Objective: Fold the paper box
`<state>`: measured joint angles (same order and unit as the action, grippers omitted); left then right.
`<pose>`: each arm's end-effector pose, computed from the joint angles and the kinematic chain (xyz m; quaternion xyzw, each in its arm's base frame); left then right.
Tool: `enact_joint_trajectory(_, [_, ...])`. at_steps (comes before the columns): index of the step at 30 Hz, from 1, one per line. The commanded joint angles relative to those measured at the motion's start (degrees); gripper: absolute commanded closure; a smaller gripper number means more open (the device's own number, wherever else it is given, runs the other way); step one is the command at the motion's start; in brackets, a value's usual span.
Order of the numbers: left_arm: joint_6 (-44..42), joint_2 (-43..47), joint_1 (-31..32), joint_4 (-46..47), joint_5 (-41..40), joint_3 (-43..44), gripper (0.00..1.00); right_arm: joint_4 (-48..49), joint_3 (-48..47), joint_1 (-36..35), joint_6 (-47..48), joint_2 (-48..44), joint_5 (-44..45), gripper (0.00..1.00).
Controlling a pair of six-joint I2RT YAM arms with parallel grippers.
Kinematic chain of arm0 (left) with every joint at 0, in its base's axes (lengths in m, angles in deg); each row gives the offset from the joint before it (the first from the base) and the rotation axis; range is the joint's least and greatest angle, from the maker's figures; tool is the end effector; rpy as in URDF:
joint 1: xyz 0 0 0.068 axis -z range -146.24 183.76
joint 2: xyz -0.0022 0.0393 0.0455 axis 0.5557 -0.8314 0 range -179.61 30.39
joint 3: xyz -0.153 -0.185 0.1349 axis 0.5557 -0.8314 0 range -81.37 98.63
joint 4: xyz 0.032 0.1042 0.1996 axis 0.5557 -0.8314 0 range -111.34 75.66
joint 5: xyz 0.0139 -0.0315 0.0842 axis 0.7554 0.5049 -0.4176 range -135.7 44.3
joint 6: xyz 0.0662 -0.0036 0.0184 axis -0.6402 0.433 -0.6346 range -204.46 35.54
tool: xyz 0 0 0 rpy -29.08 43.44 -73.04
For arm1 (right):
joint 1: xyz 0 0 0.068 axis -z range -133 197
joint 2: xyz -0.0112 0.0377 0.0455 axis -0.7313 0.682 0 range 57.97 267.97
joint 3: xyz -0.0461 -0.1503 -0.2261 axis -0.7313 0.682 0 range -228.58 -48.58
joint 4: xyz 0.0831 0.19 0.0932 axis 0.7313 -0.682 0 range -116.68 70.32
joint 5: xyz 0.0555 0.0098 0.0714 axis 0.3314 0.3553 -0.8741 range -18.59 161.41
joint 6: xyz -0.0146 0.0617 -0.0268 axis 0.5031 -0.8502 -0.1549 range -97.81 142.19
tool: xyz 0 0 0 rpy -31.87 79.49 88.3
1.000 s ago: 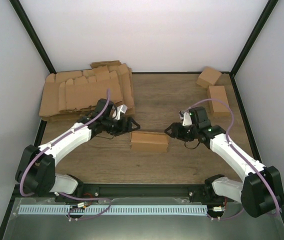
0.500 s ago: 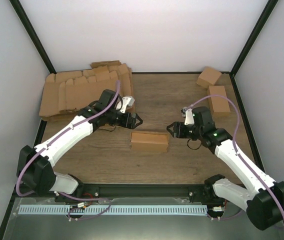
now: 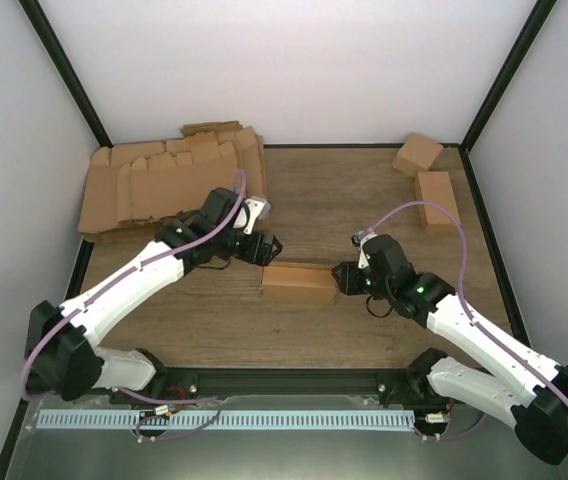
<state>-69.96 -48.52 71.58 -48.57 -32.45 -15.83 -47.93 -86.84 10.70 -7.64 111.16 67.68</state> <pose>0.2069 -0.1766 0.2908 0.2280 0.8986 -0.2549 0.2749 0.1359 0.1043 0.2427 -0.0647 0.9150 0.2416 0.3165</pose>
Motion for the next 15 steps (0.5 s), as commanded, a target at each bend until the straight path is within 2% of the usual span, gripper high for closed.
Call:
enact_joint_trajectory(1, [2.05,6.02,0.35,0.06,-3.09,-3.65,0.21,1.32,-0.03,-2.18,-1.67,0.13,5.40,0.62])
enact_joint_trajectory(7, [5.31,11.87,1.63,1.99,-4.29,-10.81,0.23,2.61,1.08,-2.73,-2.17,0.28,6.67,0.62])
enact_joint_trajectory(15, [7.87,12.49,3.65,4.94,-3.94,-15.18,0.23,2.45,1.35,-2.82,-2.26,1.08,7.56,0.62])
